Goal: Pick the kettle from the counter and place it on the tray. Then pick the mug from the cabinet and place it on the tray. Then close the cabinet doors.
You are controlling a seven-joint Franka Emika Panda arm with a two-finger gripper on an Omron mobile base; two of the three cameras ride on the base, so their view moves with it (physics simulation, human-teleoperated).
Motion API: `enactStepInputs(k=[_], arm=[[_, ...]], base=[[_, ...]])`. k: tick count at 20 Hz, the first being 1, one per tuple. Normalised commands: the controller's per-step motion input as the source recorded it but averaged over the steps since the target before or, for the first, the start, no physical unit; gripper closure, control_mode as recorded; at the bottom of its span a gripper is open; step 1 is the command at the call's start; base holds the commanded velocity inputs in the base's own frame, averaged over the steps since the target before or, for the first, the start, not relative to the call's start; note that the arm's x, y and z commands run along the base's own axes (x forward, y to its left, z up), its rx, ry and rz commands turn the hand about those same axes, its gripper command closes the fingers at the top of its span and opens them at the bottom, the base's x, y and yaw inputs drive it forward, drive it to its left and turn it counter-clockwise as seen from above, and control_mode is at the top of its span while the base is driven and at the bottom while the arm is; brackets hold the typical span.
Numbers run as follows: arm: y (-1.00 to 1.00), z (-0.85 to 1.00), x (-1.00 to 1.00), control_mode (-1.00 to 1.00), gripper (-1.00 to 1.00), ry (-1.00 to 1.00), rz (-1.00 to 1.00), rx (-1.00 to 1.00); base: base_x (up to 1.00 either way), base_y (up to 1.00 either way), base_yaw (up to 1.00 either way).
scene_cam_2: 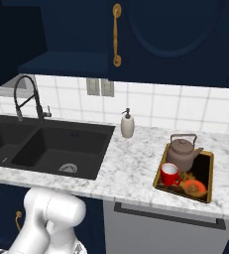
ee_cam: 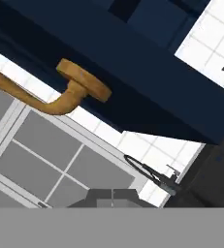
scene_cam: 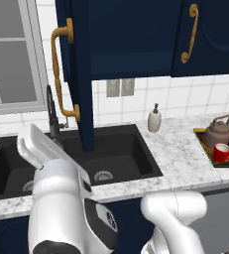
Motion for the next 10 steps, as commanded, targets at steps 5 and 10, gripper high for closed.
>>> enactStepInputs(k=[5, 10], arm=[[0.74, -0.2, 1.0, -1.0, 1.0, -0.08, -0.28, 0.0], [0.27, 0.34, 0.95, -1.0, 1.0, -0.15, -0.25, -0.02]], base=[[0.0, 0.0, 0.0], [0.0, 0.0, 0.0]])
